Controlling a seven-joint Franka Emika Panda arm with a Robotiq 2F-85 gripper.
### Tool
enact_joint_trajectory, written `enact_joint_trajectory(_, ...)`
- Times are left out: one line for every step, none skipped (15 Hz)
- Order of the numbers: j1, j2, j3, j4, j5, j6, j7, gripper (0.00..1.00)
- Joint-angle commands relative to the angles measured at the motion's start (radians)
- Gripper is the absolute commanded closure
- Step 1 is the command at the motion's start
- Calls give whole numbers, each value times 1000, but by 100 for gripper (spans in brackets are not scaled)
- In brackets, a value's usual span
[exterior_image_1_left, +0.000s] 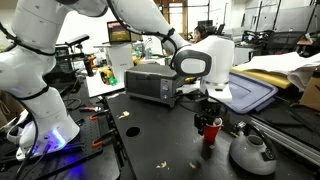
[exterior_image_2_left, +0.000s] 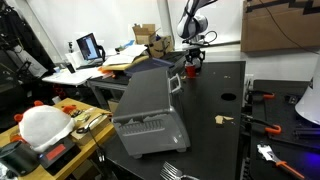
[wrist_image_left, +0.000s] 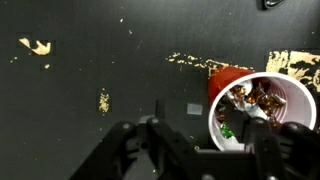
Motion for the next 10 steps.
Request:
enact_joint_trajectory(-2, 8, 1, 21, 22, 5, -7, 66)
enact_joint_trajectory(0, 8, 1, 24, 23, 4, -4, 74)
enact_joint_trajectory(1, 6, 3, 26, 26, 3, -3, 81)
enact_joint_trajectory(2, 3, 7, 27, 30, 3, -5, 89)
enact_joint_trajectory(2, 1, 10, 30, 33, 2, -6, 96)
enact_joint_trajectory(3, -2, 13, 31, 36, 0, -5, 100)
enact_joint_trajectory(6, -7, 16, 30, 37, 0, -5, 100)
enact_joint_trajectory(8, -13, 20, 27, 40, 2, -10, 100)
enact_joint_trajectory(8, -19, 26, 27, 46, 0, -17, 100)
enact_joint_trajectory(11, -25, 29, 21, 48, 4, -23, 99)
